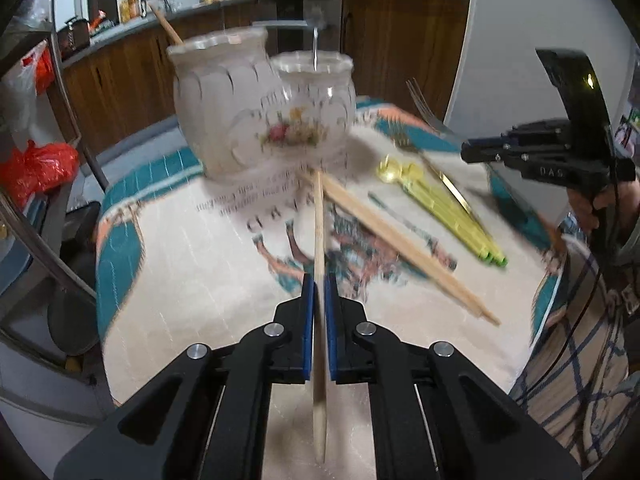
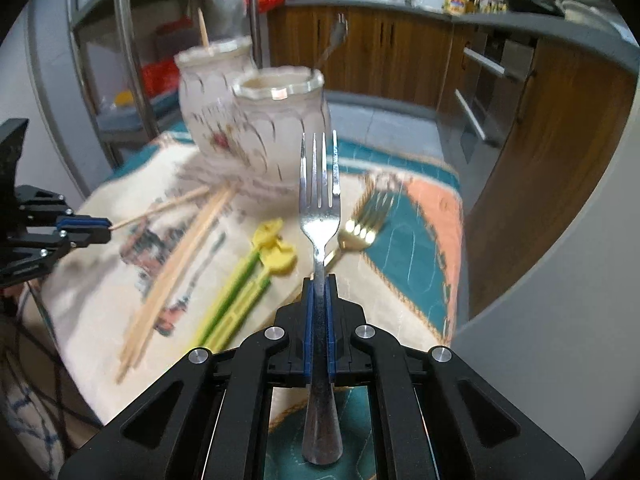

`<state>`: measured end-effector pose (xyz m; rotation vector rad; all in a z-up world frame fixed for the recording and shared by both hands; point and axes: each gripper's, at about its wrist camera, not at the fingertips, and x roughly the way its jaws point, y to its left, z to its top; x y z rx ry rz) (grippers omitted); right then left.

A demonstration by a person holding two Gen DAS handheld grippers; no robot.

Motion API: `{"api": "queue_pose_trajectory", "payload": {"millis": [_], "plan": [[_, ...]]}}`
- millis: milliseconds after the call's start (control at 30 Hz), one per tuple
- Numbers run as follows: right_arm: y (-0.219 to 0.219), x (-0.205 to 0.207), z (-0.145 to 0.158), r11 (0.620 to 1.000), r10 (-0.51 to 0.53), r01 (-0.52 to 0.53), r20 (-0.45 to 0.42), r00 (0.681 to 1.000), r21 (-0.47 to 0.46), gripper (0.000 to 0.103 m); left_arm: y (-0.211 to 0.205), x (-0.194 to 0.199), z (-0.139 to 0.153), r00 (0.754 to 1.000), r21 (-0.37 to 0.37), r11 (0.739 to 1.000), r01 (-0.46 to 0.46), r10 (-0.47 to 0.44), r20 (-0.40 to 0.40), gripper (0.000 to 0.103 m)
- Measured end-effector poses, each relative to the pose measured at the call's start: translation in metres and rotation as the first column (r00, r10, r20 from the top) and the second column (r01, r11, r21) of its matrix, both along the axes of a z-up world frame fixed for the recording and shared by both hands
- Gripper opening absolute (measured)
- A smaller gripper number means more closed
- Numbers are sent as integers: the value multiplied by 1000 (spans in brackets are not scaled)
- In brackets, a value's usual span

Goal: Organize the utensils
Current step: 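Lift the chopstick into the tall vase with left tool while right tool carries fork over small vase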

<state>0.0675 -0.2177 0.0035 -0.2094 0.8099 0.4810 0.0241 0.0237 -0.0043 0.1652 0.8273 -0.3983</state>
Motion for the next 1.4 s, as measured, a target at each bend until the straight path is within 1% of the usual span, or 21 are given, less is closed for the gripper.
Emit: {"api": "queue_pose_trajectory", "payload": {"millis": [100,167,233,267,300,367,400,467,600,700,900,1000,1100,1167,1233,1300,1367,1400], "plan": [[1,-6,14,999,7,-9,58,998,33,6,6,0,10,998,-38,999,-16,18,56,5],[3,-10,22,999,12,-16,85,996,42,6,8,1,14,998,-45,999,-23,26,65,4],[7,-9,26,998,23,-27,86,996,48,6,4,4,8,1000,3,1000,-12,12,15,4],[9,-10,28,998,29,-33,91,995,46,6,2,5,4,1000,36,999,-4,4,-3,4],[10,-10,29,998,34,-39,91,995,46,6,0,7,-2,999,72,997,14,-11,-40,4],[13,-12,28,998,44,-48,89,995,45,6,-4,10,-9,997,121,992,23,-14,-80,5],[14,-12,28,998,48,-52,88,995,43,6,-3,9,-11,996,133,991,25,-13,-91,5],[15,-13,26,997,52,-56,84,995,49,6,-3,9,-12,993,145,989,41,-25,-115,6],[18,-16,24,997,58,-62,76,995,47,6,-2,17,-14,990,176,983,47,-23,-137,6],[18,-17,25,997,61,-64,78,995,48,6,-5,25,-20,983,195,978,75,-39,-180,7],[19,-21,29,996,71,-76,89,994,53,6,-3,34,-18,968,180,979,95,-49,-245,7],[21,-23,32,995,73,-80,100,992,62,6,-1,35,-18,967,174,980,100,-55,-248,6],[21,-25,36,994,75,-84,118,990,74,6,1,35,-18,970,156,983,98,-59,-236,5],[21,-26,39,993,73,-84,132,989,80,6,5,33,-15,978,141,986,87,-57,-200,5],[21,-26,42,993,69,-82,143,987,87,6,10,27,-7,988,108,991,79,-64,-138,5],[20,-25,45,992,61,-77,153,986,101,6,14,22,-1,993,77,995,66,-58,-101,4],[20,-22,48,990,52,-72,162,985,118,6,16,15,10,995,30,995,91,-90,-42,5],[20,-20,50,989,50,-71,166,985,126,6,17,13,18,996,23,996,85,-85,1,5]]}}
